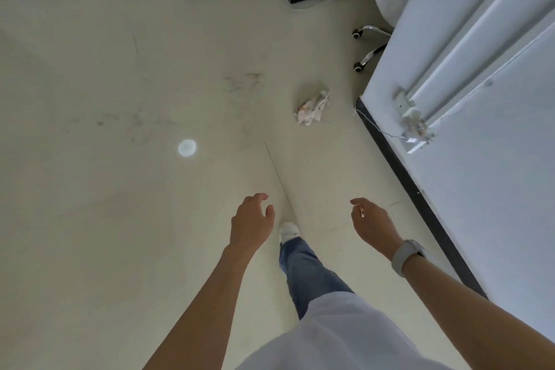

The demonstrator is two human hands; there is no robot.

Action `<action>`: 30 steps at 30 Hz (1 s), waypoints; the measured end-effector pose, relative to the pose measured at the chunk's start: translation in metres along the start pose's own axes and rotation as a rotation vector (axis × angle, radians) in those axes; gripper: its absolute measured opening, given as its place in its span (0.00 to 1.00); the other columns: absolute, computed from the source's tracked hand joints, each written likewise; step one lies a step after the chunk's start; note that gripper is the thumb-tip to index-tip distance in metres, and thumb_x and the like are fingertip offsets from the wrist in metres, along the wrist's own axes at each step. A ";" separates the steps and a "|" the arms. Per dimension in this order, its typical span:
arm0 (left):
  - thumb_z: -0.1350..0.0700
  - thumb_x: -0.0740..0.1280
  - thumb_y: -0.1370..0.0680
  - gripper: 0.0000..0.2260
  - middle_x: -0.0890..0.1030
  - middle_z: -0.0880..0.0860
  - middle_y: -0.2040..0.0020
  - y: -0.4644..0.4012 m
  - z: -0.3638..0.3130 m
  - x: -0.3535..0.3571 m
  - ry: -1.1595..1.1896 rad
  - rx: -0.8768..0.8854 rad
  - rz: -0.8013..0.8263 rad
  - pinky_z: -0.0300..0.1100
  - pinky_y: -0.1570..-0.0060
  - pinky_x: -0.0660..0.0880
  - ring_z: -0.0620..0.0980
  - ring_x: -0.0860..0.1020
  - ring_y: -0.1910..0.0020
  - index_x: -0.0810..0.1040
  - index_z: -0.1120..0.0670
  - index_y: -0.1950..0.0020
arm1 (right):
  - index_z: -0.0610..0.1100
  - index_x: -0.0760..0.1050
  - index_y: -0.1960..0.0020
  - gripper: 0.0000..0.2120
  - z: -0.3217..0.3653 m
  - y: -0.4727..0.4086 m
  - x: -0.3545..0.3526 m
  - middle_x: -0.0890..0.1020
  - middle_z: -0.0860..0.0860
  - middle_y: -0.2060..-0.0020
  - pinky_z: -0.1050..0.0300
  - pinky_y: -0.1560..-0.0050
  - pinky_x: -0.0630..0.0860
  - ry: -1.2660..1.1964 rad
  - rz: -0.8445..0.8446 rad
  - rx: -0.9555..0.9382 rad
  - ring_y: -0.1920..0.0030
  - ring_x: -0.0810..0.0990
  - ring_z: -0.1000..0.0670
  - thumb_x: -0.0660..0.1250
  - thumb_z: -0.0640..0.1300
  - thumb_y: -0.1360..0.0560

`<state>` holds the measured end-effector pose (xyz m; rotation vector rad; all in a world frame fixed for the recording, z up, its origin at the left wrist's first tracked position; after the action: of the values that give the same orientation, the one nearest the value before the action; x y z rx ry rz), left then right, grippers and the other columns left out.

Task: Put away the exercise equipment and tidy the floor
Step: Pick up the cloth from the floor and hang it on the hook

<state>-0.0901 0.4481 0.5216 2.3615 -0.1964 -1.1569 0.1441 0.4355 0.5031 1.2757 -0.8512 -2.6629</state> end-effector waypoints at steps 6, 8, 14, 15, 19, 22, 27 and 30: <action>0.54 0.58 0.20 0.16 0.73 0.55 0.35 -0.156 -0.042 -0.096 0.007 0.018 -0.003 0.47 0.37 0.69 0.53 0.73 0.37 0.70 0.54 0.33 | 0.43 0.71 0.37 0.16 0.124 -0.144 -0.014 0.79 0.42 0.43 0.51 0.43 0.72 0.016 0.064 0.035 0.44 0.77 0.41 0.54 0.41 0.22; 0.55 0.58 0.20 0.16 0.73 0.54 0.35 -0.204 -0.049 -0.122 -0.001 0.020 0.009 0.46 0.38 0.70 0.52 0.73 0.37 0.70 0.54 0.33 | 0.43 0.71 0.37 0.16 0.158 -0.187 -0.014 0.80 0.42 0.44 0.51 0.43 0.72 0.001 0.084 0.070 0.45 0.77 0.40 0.53 0.41 0.22; 0.54 0.58 0.20 0.16 0.73 0.55 0.34 -0.354 -0.059 -0.160 -0.082 0.054 0.152 0.46 0.38 0.70 0.53 0.73 0.37 0.69 0.54 0.33 | 0.44 0.71 0.37 0.16 0.213 -0.302 0.001 0.80 0.42 0.44 0.52 0.44 0.71 -0.090 0.081 0.210 0.44 0.77 0.40 0.53 0.41 0.22; 0.54 0.57 0.20 0.16 0.73 0.54 0.34 -0.381 -0.062 -0.165 -0.101 0.071 0.183 0.46 0.37 0.70 0.53 0.73 0.36 0.69 0.54 0.33 | 0.43 0.71 0.36 0.16 0.219 -0.324 0.003 0.80 0.42 0.45 0.53 0.46 0.71 -0.115 0.072 0.244 0.45 0.77 0.41 0.53 0.41 0.22; 0.55 0.57 0.20 0.17 0.71 0.54 0.32 -0.491 -0.073 -0.172 -0.250 0.158 0.283 0.49 0.34 0.68 0.53 0.71 0.34 0.67 0.54 0.31 | 0.42 0.70 0.35 0.17 0.228 -0.412 0.014 0.78 0.44 0.56 0.57 0.57 0.68 -0.308 -0.011 0.430 0.60 0.75 0.44 0.53 0.39 0.22; 0.55 0.57 0.20 0.18 0.72 0.56 0.33 -0.569 -0.080 -0.162 -0.361 0.172 0.324 0.52 0.35 0.69 0.56 0.71 0.35 0.67 0.55 0.31 | 0.41 0.70 0.35 0.17 0.229 -0.476 0.025 0.77 0.44 0.58 0.58 0.59 0.67 -0.386 -0.043 0.521 0.62 0.72 0.45 0.53 0.38 0.22; 0.56 0.56 0.20 0.17 0.72 0.56 0.34 -0.679 -0.106 -0.097 -0.508 0.289 0.444 0.51 0.37 0.70 0.55 0.72 0.37 0.66 0.55 0.31 | 0.42 0.69 0.34 0.18 0.204 -0.578 0.054 0.80 0.42 0.51 0.62 0.61 0.65 -0.490 -0.056 0.637 0.63 0.71 0.49 0.53 0.38 0.22; 0.55 0.56 0.20 0.18 0.72 0.56 0.33 -0.753 -0.114 -0.036 -0.495 0.327 0.448 0.51 0.36 0.70 0.54 0.72 0.36 0.65 0.55 0.30 | 0.43 0.69 0.34 0.18 0.169 -0.653 0.087 0.79 0.41 0.45 0.63 0.60 0.64 -0.526 -0.067 0.713 0.61 0.71 0.48 0.53 0.37 0.23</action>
<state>-0.0904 1.1542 0.2336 2.0720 -1.0954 -1.5330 0.0740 1.0377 0.1953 0.6381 -1.9835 -2.8941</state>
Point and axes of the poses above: each hand's wrist, its own y-axis away from the middle knuckle, its own x-axis out of the palm, z = x × y, the point moved 3 cm from there along -y, towards the middle knuckle
